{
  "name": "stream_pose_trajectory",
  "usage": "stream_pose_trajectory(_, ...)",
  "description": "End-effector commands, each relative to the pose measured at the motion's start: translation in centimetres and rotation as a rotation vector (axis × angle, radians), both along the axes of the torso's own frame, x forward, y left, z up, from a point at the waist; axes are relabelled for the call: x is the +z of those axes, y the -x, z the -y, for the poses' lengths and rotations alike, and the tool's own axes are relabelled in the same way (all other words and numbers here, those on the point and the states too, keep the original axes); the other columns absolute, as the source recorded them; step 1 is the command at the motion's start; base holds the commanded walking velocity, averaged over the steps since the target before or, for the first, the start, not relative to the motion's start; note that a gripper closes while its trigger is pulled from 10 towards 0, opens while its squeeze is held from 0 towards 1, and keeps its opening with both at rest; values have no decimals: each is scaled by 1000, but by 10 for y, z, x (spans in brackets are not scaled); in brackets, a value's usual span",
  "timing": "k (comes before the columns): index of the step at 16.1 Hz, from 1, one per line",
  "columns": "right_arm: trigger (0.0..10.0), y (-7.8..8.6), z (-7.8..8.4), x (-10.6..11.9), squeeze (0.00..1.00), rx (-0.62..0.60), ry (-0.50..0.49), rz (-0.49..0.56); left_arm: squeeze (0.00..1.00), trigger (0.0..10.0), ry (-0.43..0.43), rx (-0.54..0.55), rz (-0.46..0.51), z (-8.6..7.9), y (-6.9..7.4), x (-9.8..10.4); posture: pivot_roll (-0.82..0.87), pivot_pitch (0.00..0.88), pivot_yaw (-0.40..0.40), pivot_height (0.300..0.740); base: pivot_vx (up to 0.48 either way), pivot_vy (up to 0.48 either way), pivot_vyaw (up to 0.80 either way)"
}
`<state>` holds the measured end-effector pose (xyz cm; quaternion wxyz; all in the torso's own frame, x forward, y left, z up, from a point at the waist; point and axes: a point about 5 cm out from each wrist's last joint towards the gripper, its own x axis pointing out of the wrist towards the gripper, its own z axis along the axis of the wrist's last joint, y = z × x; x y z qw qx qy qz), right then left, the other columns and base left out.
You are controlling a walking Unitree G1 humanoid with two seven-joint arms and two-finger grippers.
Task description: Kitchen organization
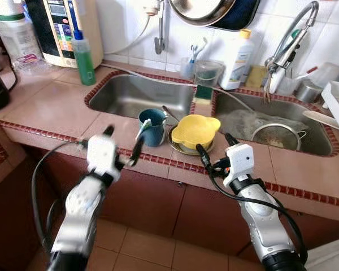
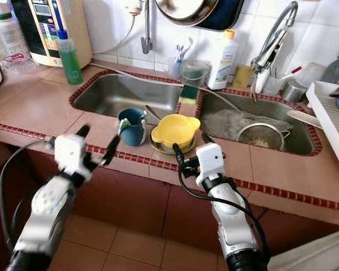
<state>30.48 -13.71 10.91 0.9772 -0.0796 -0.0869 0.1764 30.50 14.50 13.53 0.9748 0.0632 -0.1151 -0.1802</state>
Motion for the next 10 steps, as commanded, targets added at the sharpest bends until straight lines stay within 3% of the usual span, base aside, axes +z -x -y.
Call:
stream_pose_trajectory(1,10000,-1,0,9,0,14,-5,37,0,10000,-29,-41,1,7,-4,0,-111,5,-40,740,0,0,0)
stream_pose_trajectory(5,10000,5,-5,14,0,52,-38,44,0,10000,-146,-112,46,20,-22,6,-151,10,-13,740,0,0,0)
stream_pose_trajectory(10,10000,19,-14,17,0,175,-60,11,0,10000,-196,-106,58,18,-37,10,-178,15,10,740,0,0,0)
